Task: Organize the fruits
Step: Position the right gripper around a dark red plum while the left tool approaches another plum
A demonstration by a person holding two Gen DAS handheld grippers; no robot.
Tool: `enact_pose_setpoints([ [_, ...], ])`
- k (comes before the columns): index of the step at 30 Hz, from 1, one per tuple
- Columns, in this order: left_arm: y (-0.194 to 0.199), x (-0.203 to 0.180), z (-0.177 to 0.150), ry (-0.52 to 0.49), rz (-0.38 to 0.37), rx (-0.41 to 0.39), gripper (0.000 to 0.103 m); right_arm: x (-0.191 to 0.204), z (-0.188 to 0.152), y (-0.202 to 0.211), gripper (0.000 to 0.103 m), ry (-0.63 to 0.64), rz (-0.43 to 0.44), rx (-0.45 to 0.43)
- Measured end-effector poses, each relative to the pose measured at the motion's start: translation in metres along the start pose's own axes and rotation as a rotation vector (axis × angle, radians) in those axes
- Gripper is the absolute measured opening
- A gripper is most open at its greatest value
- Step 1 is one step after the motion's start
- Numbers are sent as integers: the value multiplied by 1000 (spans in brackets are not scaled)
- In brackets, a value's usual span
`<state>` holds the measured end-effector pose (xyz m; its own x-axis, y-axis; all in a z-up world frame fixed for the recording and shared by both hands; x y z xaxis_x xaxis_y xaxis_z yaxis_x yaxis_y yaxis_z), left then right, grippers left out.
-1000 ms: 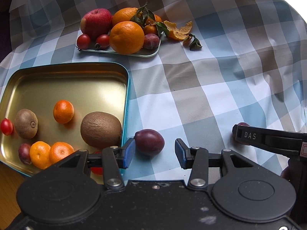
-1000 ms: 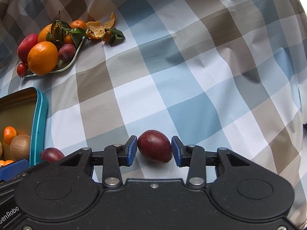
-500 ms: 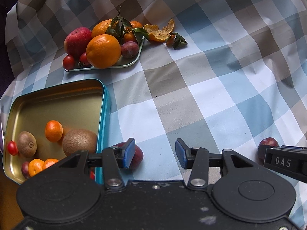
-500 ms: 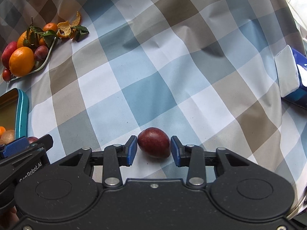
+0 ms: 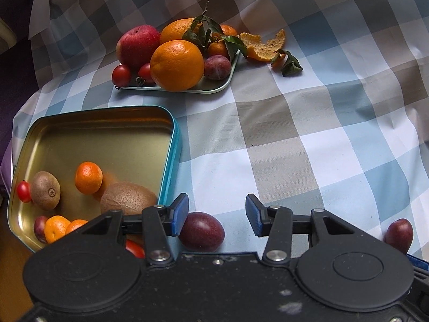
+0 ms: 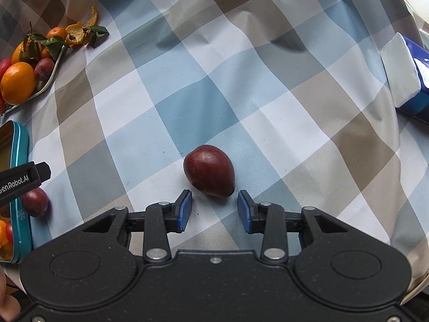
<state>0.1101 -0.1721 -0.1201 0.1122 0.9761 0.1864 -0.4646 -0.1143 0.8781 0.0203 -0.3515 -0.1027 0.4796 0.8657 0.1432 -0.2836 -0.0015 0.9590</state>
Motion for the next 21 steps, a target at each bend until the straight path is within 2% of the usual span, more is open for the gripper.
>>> enact_pose_setpoints([
  [6,-10,10,-1,43,17,50,49,3,-3,4,47,5,-29,-45],
  [12,-12,8,-4,27,21,64,55,-3,-4,8,48,-15,15,-77],
  [21,-2,2,-9,-12,-29,69,61,1,-2,8,50,12,20,-78],
])
Point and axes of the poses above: each gripper's, at about its wrist camera, not at the fingertips, and y roughly against the way its jaws point, x to its left, z to its top, the point moved 6 cm from there along -y, roughly the way its jaws point, and after that the axes turned 5 degrees about z, right-handed, at the moved point
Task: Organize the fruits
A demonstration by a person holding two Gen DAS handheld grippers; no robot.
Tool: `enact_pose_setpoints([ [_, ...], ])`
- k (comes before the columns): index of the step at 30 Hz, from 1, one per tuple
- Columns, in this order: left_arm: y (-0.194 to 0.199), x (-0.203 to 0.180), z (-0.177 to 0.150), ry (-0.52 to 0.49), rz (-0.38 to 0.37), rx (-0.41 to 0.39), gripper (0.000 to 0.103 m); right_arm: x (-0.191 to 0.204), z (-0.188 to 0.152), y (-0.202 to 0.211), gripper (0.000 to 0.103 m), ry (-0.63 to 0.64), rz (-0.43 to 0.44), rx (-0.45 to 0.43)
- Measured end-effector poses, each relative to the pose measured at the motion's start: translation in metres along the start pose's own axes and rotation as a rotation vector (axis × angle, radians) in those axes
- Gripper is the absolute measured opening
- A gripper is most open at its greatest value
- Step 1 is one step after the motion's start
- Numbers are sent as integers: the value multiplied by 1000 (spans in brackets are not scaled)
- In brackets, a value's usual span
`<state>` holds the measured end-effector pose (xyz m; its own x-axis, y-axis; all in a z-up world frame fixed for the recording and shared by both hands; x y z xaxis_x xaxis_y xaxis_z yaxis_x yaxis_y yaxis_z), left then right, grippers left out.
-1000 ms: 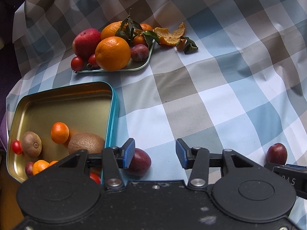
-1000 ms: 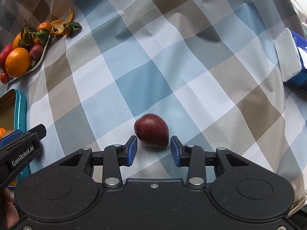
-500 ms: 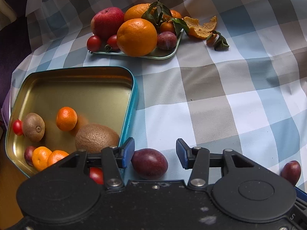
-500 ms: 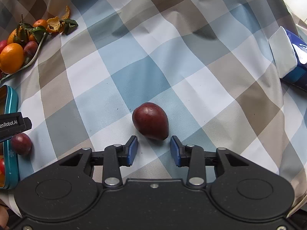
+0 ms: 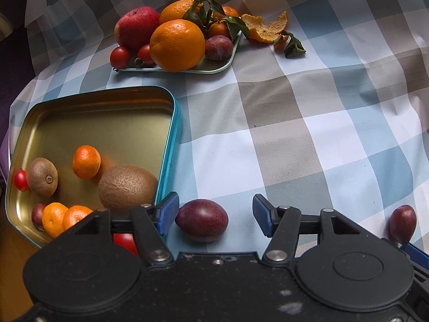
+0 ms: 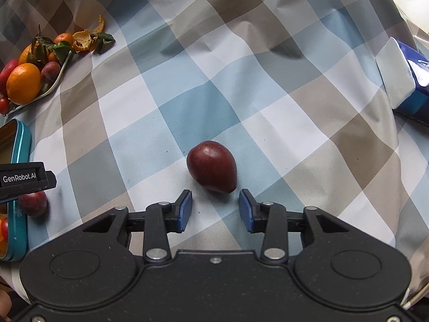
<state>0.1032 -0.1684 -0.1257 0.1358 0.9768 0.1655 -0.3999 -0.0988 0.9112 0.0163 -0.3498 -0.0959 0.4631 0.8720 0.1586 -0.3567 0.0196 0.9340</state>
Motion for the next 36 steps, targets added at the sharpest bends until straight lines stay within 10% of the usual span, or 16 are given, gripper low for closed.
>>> enact_pose_setpoints([
  [9,40,-20,-8,-26,-265,-41,61,-1,1,-1,51,-8,29,9],
  [15,58,-12,-1,-19,-178,-168,61,-1,2,0,53,-9,39,10],
  [25,25,3,-13,42,-267,71,60,4,3,-1,58,20,42,12],
  [36,28,9,-28,43,-320,114,60,-1,4,-2,58,19,77,36],
])
Point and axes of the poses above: each gripper's, at about its wrist camera, not at the fingertips, and y roughly against the way its jaws point, x to its left, z to its top, the point moved 6 cm from there along -y, roughly the way its jaws point, and after that the axes turned 5 degrees about z, right-handed, at the moved point
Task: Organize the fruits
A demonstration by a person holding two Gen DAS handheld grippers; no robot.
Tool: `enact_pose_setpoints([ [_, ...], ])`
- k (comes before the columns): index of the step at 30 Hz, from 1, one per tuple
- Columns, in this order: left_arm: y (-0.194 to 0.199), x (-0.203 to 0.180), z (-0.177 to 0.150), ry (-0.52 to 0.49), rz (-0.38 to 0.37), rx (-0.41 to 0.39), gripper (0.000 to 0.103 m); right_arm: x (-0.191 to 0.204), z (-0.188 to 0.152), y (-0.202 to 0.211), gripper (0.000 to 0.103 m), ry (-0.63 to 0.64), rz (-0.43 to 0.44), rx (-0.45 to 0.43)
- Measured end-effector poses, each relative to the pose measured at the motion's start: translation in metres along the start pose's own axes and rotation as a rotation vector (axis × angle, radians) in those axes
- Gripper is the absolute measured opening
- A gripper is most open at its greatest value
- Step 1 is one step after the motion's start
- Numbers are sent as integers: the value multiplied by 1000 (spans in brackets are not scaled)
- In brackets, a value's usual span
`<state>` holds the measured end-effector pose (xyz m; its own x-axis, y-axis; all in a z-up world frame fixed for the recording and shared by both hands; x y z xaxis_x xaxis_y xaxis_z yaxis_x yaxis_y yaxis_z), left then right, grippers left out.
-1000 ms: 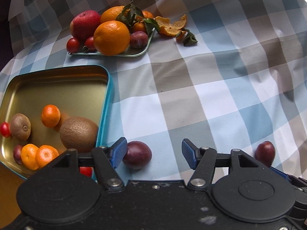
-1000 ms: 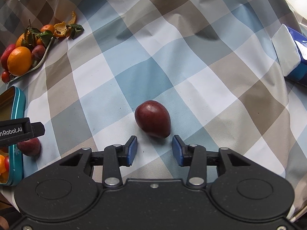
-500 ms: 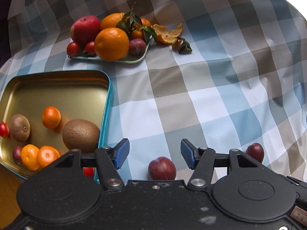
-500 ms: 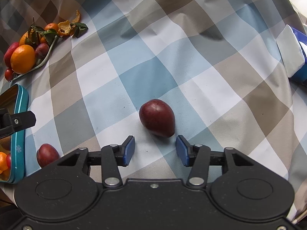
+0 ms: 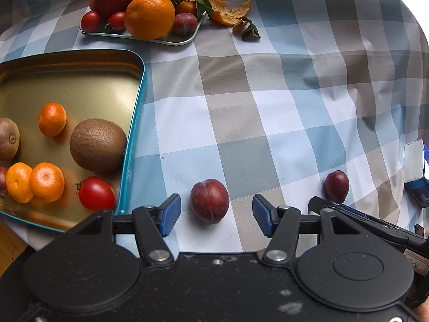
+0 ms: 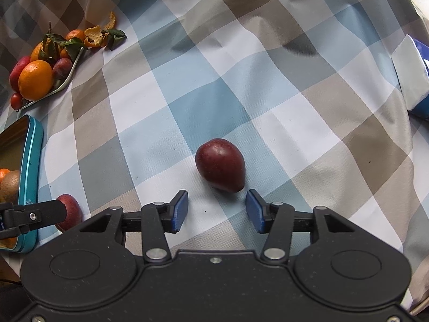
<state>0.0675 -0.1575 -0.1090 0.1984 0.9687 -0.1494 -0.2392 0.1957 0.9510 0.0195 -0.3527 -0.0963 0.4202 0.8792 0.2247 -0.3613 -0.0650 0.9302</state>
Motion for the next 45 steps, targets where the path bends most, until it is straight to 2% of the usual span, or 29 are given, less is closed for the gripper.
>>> enact_pose_setpoints([
  [10,-7,1,3,7,3,-7,60,-6,1,-2,58,-29,44,26],
  [15,-17,-3,4,-5,33,2,60,-9,3,0,55,-51,47,31],
  [22,-32,-8,6,-41,84,18,60,-7,17,20,53,13,-11,-101],
  [26,-38,-9,4,-46,88,38,60,0,20,17,53,54,-19,-119],
  [31,-44,-9,6,-38,86,46,55,4,21,6,53,74,-95,-75],
  [35,-46,-9,7,-37,88,44,53,7,20,3,53,102,-115,-70],
  [39,-45,-10,6,-47,100,42,51,6,18,0,53,95,-116,-56],
  [41,-44,-10,5,-54,109,37,45,3,18,-2,53,70,-103,-40],
  [45,-44,-9,6,-51,116,33,42,-5,17,-6,52,-6,-70,-17],
])
Point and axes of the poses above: each gripper's, at about its wrist camera, not at the fingertips, and y roughly against the way its jaws point, x to its left, z to its top, the point moved 6 cm from there along -y, roughly the way its jaws point, and after that the axes turned 5 degrees about z, right-handed, at the moved point
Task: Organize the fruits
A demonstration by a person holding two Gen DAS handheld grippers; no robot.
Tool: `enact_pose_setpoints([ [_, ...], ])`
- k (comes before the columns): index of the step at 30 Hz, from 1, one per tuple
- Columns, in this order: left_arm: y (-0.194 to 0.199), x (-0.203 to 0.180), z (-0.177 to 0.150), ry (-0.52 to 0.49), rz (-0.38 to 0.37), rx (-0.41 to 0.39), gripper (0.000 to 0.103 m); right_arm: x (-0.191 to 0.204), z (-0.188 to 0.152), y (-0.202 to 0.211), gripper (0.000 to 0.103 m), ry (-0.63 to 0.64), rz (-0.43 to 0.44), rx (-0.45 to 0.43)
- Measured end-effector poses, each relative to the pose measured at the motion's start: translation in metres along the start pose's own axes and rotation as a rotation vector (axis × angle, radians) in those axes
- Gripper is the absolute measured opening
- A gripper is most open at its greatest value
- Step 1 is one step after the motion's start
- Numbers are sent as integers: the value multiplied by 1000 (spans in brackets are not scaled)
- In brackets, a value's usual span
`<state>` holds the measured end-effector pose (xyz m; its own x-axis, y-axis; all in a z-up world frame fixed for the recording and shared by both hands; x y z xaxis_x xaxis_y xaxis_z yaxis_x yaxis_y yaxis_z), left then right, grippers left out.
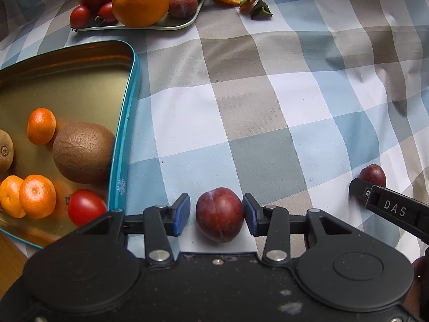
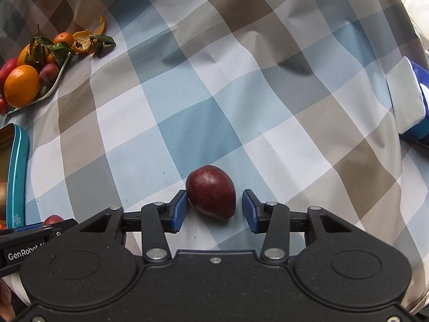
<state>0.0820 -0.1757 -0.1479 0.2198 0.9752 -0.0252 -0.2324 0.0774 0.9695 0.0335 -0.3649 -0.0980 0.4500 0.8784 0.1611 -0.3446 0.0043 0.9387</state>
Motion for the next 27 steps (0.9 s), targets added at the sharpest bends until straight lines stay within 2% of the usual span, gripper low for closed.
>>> enact_pose_setpoints([
  [11,-2,-4,-1,-24,15,-7,41,3,0,-4,57,11,9,3],
  [12,-2,-4,-1,-23,14,-7,41,5,0,-6,65,20,40,14],
  [13,-2,-4,-1,-22,13,-7,41,8,1,-9,79,36,82,28],
  [15,-3,-4,-1,-26,15,-9,41,13,1,-14,99,65,149,49],
  [16,-2,-4,-2,-28,16,-11,41,15,0,-16,103,72,154,48],
  [27,-3,1,-2,14,7,-5,39,28,-8,-17,103,135,61,14],
])
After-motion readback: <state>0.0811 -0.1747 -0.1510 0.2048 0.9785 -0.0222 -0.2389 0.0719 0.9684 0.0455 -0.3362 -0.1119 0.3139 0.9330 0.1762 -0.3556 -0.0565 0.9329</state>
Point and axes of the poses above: each gripper's, at about its wrist camera, not at the fingertips, and y roughly against the way its jaws point, x to its left, z to its top, the point moved 6 cm from there along -y, roughly the way its jaws point, and after that the axes turned 5 degrees about z, right-handed, at the moved point
